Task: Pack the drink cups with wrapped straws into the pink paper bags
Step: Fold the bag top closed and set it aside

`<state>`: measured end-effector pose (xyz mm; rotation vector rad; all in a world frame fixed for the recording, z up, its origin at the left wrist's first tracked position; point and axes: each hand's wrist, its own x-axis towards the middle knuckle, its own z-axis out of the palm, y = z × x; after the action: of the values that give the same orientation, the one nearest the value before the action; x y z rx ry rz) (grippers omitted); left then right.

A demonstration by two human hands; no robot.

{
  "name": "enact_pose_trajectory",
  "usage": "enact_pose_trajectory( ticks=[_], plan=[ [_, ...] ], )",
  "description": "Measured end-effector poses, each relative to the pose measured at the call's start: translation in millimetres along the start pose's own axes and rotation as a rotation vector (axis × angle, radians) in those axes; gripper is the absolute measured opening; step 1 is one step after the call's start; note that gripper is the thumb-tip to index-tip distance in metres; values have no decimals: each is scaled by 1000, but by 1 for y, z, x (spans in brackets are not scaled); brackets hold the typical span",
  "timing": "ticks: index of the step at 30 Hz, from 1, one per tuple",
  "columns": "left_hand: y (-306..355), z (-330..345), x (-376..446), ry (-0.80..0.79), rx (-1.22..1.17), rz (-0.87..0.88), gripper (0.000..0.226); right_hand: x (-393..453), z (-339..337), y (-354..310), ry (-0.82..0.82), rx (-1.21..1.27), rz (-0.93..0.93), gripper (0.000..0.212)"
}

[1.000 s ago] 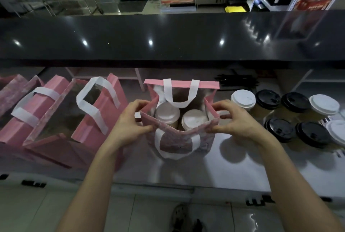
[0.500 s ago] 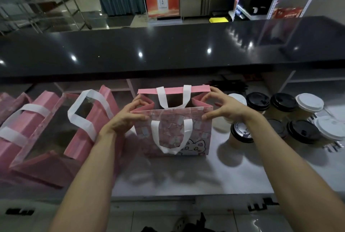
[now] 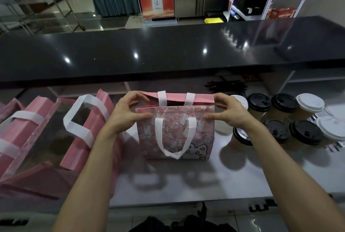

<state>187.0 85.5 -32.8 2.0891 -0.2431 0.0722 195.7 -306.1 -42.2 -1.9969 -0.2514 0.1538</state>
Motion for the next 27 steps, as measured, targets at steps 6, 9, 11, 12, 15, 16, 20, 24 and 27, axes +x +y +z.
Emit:
enact_pose_trajectory(
  ticks=[6, 9, 11, 12, 15, 16, 20, 24, 27],
  plan=[
    [22, 5, -3, 91, 386, 137, 39, 5, 9, 4, 51, -66, 14, 53],
    [33, 8, -2, 38, 536, 163, 34, 5, 11, 4, 53, -80, 12, 55],
    [40, 10, -1, 22, 590, 131, 36, 4, 10, 4, 67, -80, 3, 63],
    [43, 10, -1, 18, 624, 113, 35, 3, 10, 4, 77, -80, 4, 70],
    [50, 10, 1, 3, 671, 81, 30, 2, 12, 2, 79, -103, -9, 97],
    [52, 11, 1, -14, 664, 71, 30, 2, 13, 1, 69, -126, -17, 107],
    [57, 15, 1, -37, 565, 43, 49, 4, 11, -1, 56, -214, -45, 89],
    [60, 18, 0, -59, 471, 39, 69, 5, 14, 0, 61, -236, -50, 79],
    [60, 18, 2, -74, 525, 132, 84, 7, 16, -1, 66, -247, -52, 77]
  ],
)
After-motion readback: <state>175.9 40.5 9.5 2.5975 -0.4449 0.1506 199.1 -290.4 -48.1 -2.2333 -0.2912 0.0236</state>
